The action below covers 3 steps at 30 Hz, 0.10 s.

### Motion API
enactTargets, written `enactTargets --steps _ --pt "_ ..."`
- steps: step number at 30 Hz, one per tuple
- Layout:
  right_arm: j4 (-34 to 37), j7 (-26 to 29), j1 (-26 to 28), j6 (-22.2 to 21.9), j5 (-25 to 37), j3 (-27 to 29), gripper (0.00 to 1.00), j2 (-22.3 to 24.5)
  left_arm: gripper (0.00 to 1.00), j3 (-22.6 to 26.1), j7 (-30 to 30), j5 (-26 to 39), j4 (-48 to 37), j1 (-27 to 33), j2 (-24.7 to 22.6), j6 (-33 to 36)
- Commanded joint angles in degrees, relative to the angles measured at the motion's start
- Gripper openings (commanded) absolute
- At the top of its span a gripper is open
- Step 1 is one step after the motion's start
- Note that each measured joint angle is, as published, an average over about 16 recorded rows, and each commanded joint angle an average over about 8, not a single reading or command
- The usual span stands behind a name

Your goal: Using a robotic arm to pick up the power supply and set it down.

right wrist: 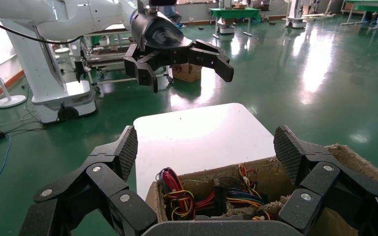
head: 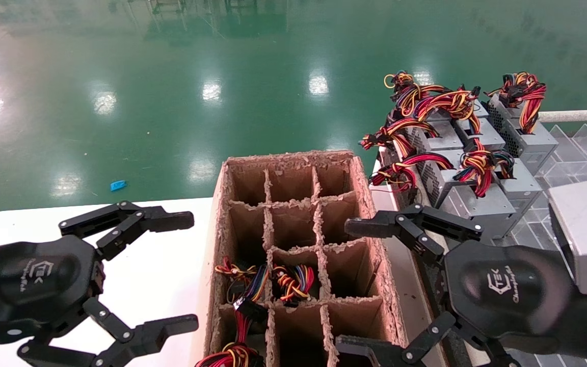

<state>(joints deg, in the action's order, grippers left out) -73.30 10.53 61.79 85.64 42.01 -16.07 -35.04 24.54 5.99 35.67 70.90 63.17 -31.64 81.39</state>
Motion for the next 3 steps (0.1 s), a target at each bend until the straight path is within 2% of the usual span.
enactTargets --steps 1,3 --pt "0.00 0.00 0.00 0.00 0.00 0.00 1.00 0.00 1.00 0.00 0.00 0.00 0.00 0.00 0.00 0.00" --pt "0.00 0.00 0.00 0.00 0.00 0.00 1.00 0.00 1.00 0.00 0.00 0.00 0.00 0.00 0.00 0.00"
